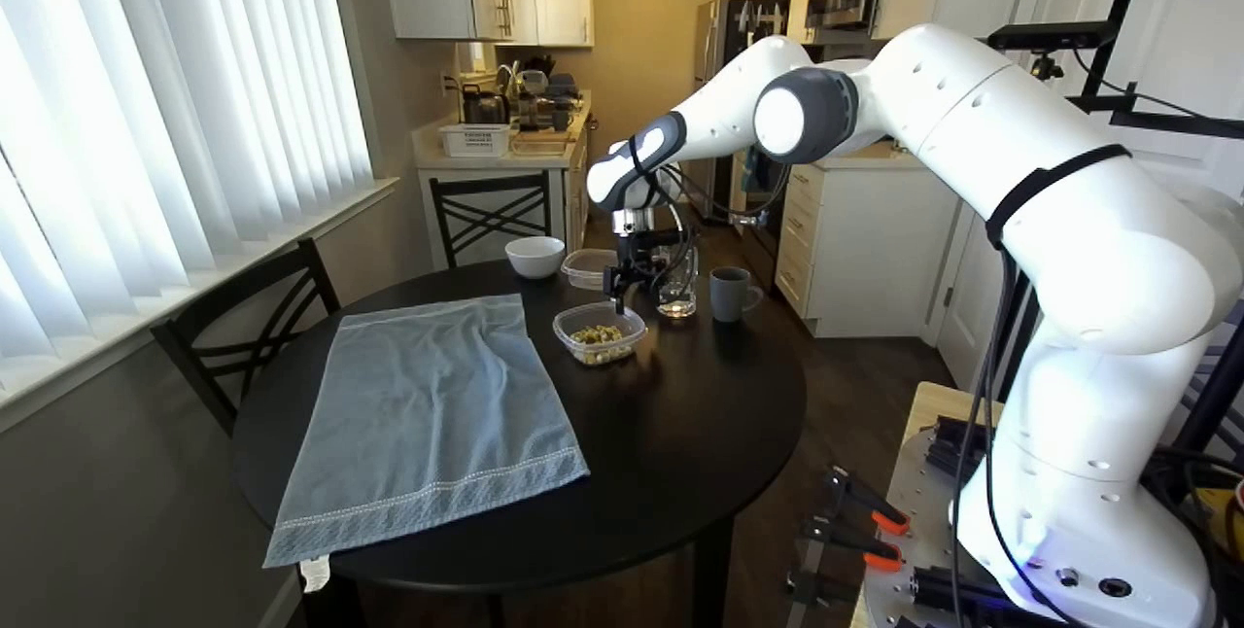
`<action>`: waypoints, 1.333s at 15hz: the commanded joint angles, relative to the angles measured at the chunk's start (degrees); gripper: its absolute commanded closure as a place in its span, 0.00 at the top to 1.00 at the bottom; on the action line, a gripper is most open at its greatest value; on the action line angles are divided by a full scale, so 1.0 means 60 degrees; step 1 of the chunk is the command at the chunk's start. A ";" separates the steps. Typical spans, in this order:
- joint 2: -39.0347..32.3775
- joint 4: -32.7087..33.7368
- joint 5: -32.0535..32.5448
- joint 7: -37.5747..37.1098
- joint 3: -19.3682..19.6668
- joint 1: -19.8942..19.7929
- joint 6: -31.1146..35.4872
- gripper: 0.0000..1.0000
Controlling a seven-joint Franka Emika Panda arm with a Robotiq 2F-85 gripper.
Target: Pour the candy from the clear bowl onto the table.
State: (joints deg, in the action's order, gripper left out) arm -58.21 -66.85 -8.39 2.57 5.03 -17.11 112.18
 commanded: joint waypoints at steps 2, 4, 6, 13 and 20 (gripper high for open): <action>-0.0960 0.1342 0.0238 -0.0147 0.0035 0.0010 -0.0685 1.00; -0.1287 0.1719 0.0274 -0.0056 0.0020 -0.0007 -0.0738 0.74; -0.1510 0.2008 0.0321 -0.0093 0.0035 0.0002 -0.0719 0.60; -0.1735 0.2584 0.0460 -0.0137 0.0182 0.0124 -0.0714 0.15; -0.1533 0.3017 0.0856 -0.0433 0.0518 0.0426 -0.1323 0.01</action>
State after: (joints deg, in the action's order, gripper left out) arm -68.08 -50.57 -5.80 2.44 5.98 -16.49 108.45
